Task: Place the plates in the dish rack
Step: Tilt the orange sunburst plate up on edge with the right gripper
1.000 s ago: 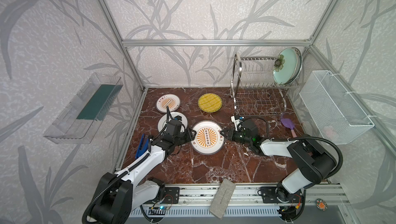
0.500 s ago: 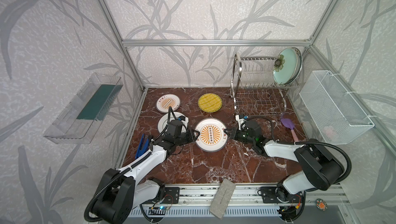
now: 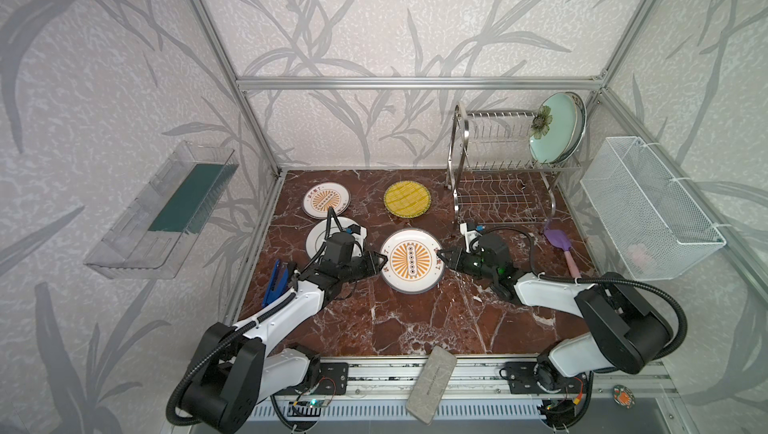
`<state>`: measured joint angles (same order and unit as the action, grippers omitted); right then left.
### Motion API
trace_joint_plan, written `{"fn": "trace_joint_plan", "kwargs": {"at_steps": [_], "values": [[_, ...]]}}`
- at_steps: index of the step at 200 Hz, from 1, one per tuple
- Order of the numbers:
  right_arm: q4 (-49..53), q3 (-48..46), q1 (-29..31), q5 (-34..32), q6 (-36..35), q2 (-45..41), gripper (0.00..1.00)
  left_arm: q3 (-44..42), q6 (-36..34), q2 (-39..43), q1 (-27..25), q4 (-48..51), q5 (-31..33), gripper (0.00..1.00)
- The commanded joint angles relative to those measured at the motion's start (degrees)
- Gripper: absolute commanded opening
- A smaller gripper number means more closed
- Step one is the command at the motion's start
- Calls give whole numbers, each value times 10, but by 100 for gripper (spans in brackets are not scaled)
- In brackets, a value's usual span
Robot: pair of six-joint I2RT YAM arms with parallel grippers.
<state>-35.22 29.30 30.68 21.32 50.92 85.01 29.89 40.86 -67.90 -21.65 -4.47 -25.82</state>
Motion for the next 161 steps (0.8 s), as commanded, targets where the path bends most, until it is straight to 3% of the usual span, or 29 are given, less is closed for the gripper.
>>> {"fn": "trace_joint_plan", "kwargs": {"at_steps": [1, 125, 161], "values": [[-19, 0, -2, -6, -2, -24, 0, -1, 4, -2, -5, -21, -17, 26], [-11, 2, -2, -7, -5, -34, 0, 3, 5, -3, -11, -21, -16, 16], [-9, 5, -2, -5, -5, -34, 0, 6, 6, -4, -11, -23, -18, 6]]}}
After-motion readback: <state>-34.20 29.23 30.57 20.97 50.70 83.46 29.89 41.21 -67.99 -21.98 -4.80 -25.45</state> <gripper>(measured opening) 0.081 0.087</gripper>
